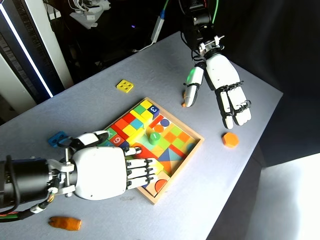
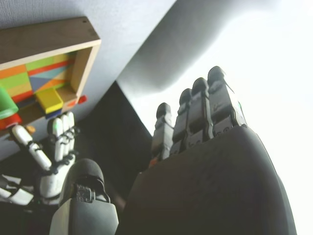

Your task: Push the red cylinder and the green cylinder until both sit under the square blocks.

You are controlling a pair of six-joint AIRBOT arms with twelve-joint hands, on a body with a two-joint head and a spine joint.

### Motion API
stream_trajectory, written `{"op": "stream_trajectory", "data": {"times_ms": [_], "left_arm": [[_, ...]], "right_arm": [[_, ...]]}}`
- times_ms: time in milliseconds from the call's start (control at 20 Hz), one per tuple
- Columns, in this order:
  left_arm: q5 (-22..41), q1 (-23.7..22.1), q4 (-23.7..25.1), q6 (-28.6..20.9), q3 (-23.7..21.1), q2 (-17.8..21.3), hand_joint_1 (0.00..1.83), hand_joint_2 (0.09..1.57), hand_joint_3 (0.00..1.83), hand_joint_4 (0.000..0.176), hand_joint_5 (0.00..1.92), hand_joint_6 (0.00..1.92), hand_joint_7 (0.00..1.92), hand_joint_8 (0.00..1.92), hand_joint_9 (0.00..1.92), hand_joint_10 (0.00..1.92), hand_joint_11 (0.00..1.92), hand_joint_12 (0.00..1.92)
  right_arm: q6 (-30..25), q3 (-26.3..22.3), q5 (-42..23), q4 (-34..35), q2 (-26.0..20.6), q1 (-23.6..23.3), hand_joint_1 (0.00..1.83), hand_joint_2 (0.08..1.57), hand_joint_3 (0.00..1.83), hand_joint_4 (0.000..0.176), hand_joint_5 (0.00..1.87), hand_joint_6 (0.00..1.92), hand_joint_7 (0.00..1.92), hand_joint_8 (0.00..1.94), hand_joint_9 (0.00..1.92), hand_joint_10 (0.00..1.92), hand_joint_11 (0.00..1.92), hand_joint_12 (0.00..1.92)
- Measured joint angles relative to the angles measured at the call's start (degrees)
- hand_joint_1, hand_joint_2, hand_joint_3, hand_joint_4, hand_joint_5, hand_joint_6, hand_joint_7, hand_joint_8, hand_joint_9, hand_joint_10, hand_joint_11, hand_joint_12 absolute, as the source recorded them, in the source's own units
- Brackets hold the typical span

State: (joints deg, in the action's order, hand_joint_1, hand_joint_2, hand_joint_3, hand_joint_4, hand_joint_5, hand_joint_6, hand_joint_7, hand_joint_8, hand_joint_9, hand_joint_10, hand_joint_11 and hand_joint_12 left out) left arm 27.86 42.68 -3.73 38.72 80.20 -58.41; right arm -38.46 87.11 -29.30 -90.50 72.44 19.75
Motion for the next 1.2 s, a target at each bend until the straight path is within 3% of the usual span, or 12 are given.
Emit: {"op": "stream_trajectory", "data": {"times_ms": [50,100,200,350,550,650,700,800,850,950,1050,1200], "left_arm": [[0.0,0.0,0.0,0.0,0.0,0.0,0.00,1.08,0.00,0.114,0.05,0.00,0.00,0.00,0.00,0.00,0.04,0.03],[0.0,0.0,0.0,0.0,0.0,0.0,0.00,1.09,0.00,0.120,0.06,0.00,0.00,0.00,0.00,0.00,0.05,0.04],[0.0,0.3,-0.1,0.0,0.0,0.1,0.00,1.10,0.01,0.111,0.06,0.00,0.00,0.00,0.00,0.00,0.05,0.05],[-0.1,0.3,-0.3,0.0,0.0,0.1,0.00,1.07,0.00,0.121,0.07,0.00,0.00,0.00,0.00,0.00,0.04,0.06],[-0.1,0.7,-0.3,0.0,0.0,0.1,0.00,1.09,0.00,0.096,0.06,0.00,0.00,0.00,0.00,0.00,0.00,0.07],[0.0,0.7,-0.3,0.0,0.0,0.1,0.00,1.11,0.00,0.093,0.06,0.00,0.00,0.00,0.00,0.00,0.00,0.01],[0.0,0.7,-0.3,0.0,0.0,0.1,0.00,1.10,0.00,0.112,0.06,0.00,0.00,0.00,0.00,0.00,0.00,0.00],[0.0,0.7,-0.3,0.0,0.0,0.1,0.00,1.08,0.00,0.113,0.06,0.00,0.00,0.00,0.00,0.00,0.00,0.00],[0.0,0.7,-0.3,0.0,0.0,0.1,0.00,1.09,0.00,0.098,0.07,0.00,0.00,0.00,0.00,0.00,0.01,0.00],[0.0,0.8,-0.4,0.0,0.0,0.1,0.00,1.08,0.00,0.107,0.07,0.00,0.00,0.00,0.00,0.00,0.01,0.01],[0.0,1.1,-0.4,0.0,0.0,0.1,0.00,1.08,0.00,0.103,0.07,0.00,0.00,0.00,0.00,0.00,0.01,0.00],[0.0,1.1,-0.7,0.0,0.0,0.1,0.00,1.09,0.00,0.113,0.06,0.00,0.00,0.00,0.00,0.00,0.00,0.00]], "right_arm": [[-0.3,-0.2,0.0,-0.5,-0.3,-0.2,0.32,1.06,0.00,0.144,0.57,0.01,0.02,0.00,0.00,0.00,0.01,0.03],[-0.4,-0.3,0.0,-0.9,-0.5,-0.2,0.29,1.07,0.00,0.151,0.56,0.01,0.01,0.00,0.00,0.00,0.02,0.04],[-1.0,-0.6,-0.2,-1.8,-0.9,-0.3,0.30,1.06,0.00,0.145,0.57,0.01,0.03,0.01,0.00,0.00,0.02,0.05],[-1.5,-1.3,-0.3,-2.4,-1.8,-0.3,0.29,1.07,0.00,0.144,0.57,0.00,0.04,0.01,0.00,0.00,0.03,0.07],[-3.4,-1.5,-0.6,-3.8,-2.5,-0.3,0.30,1.06,0.00,0.148,0.58,0.00,0.03,0.01,0.00,0.00,0.00,0.24],[-3.4,-2.0,-0.7,-4.2,-2.9,-0.4,0.30,1.06,0.00,0.149,0.58,0.00,0.04,0.01,0.00,0.00,0.00,0.24],[-3.4,-2.1,-0.9,-4.3,-3.0,-0.4,0.30,1.06,0.00,0.147,0.58,0.00,0.04,0.00,0.00,0.00,0.00,0.20],[-3.8,-2.2,-1.0,-4.8,-3.2,-0.4,0.29,1.06,0.00,0.149,0.58,0.00,0.03,0.00,0.00,0.00,0.00,0.15],[-3.9,-2.2,-1.1,-4.9,-3.3,-0.4,0.30,1.07,0.00,0.153,0.58,0.00,0.02,0.00,0.00,0.00,0.00,0.15],[-4.4,-2.5,-1.3,-5.6,-3.8,-0.5,0.29,1.08,0.00,0.167,0.59,0.00,0.02,0.00,0.00,0.00,0.00,0.20],[-4.5,-2.8,-1.4,-5.9,-4.3,-0.5,0.28,1.08,0.00,0.166,0.59,0.00,0.02,0.00,0.00,0.00,0.00,0.21],[-5.3,-3.2,-1.3,-6.7,-5.1,-0.5,0.25,1.09,0.00,0.157,0.58,0.00,0.00,0.00,0.00,0.00,0.00,0.13]]}}
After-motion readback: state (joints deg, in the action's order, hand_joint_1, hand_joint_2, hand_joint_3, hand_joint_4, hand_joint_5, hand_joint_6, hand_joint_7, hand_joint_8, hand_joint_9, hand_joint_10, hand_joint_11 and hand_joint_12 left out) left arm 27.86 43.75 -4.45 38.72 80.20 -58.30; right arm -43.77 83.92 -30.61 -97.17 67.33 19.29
